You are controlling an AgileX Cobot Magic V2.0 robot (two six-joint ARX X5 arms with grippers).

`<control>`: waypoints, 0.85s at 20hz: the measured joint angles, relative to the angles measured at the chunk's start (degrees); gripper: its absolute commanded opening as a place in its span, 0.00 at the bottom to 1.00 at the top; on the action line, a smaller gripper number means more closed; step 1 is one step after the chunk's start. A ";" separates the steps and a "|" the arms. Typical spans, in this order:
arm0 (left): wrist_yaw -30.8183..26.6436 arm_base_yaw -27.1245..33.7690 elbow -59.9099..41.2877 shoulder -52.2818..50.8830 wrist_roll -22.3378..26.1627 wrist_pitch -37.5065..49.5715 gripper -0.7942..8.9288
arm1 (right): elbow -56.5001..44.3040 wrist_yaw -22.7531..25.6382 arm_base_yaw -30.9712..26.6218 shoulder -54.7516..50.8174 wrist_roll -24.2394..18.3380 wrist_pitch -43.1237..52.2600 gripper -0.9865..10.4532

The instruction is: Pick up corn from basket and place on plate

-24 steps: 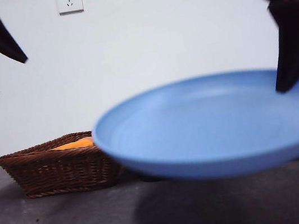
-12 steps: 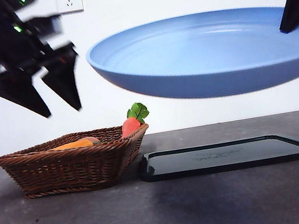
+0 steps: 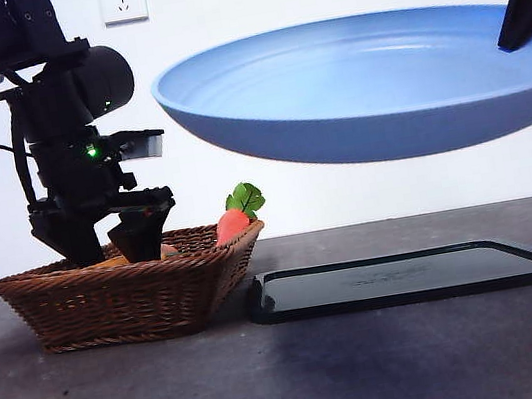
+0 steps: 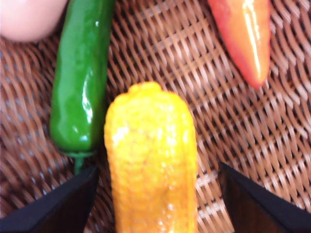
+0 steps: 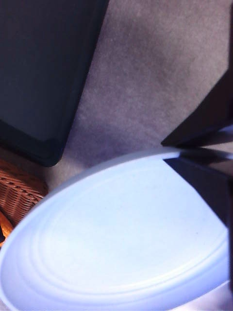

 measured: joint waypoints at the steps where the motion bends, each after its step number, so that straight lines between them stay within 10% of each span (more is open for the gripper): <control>1: 0.00 -0.07 0.04 0.00 0.02 0.35 0.46 | 0.00 0.07 0.00 0.00 -0.02 0.00 0.09; 17: 0.33 -0.66 1.68 -7.65 -3.23 -3.50 0.30 | 0.00 1.79 -1.01 5.75 0.02 0.63 0.09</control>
